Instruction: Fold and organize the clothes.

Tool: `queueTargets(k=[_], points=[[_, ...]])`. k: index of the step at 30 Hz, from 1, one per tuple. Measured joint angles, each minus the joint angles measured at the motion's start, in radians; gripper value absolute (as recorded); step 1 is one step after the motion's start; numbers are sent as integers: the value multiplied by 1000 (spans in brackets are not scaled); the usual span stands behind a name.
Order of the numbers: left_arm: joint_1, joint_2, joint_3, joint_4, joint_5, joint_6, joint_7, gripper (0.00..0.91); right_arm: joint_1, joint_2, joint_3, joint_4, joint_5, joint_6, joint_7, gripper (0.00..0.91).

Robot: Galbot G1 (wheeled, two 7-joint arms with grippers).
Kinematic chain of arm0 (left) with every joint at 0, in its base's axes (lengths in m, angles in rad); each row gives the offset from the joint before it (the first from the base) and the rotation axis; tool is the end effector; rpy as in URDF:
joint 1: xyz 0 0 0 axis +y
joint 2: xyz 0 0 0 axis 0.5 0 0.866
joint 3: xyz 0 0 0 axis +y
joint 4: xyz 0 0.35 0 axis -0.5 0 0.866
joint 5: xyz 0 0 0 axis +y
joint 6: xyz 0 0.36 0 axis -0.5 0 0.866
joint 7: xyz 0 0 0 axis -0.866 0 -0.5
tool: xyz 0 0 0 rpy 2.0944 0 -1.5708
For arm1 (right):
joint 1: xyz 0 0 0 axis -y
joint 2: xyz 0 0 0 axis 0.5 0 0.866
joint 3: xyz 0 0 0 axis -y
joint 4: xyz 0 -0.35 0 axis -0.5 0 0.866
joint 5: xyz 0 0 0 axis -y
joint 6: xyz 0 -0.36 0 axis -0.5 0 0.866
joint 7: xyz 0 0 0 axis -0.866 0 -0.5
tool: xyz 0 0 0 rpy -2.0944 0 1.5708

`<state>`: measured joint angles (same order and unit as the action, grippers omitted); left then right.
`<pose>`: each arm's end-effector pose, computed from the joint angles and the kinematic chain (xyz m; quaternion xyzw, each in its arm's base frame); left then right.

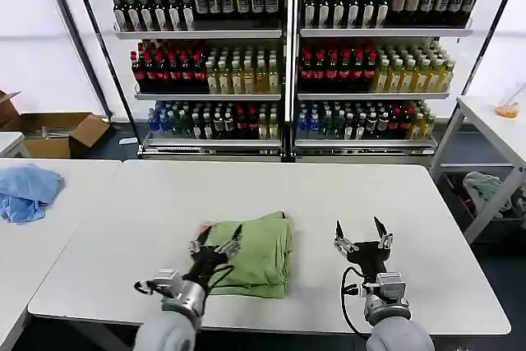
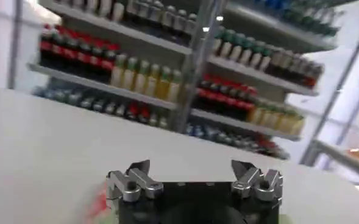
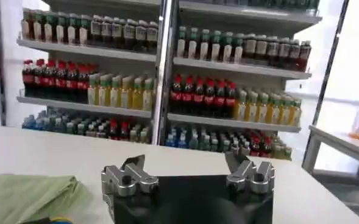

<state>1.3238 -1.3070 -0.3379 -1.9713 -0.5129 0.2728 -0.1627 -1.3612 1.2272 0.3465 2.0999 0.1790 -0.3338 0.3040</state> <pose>0.2538 -0.0044 -0.2990 -0.0795 -0.9798 0.1297 0.1297 0.2363 -0.0051 -0.2627 -0.0014 -0.9945 0.0701 0.0782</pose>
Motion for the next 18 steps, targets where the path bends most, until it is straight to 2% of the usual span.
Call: queueTargets(k=[8, 18], points=[[30, 34, -65, 19, -19, 27, -22, 907, -6, -6, 9, 4, 0, 0, 0, 907], [21, 37, -57, 67, -96, 86, -11, 907, -9, -1, 19, 9, 0, 0, 1, 907]])
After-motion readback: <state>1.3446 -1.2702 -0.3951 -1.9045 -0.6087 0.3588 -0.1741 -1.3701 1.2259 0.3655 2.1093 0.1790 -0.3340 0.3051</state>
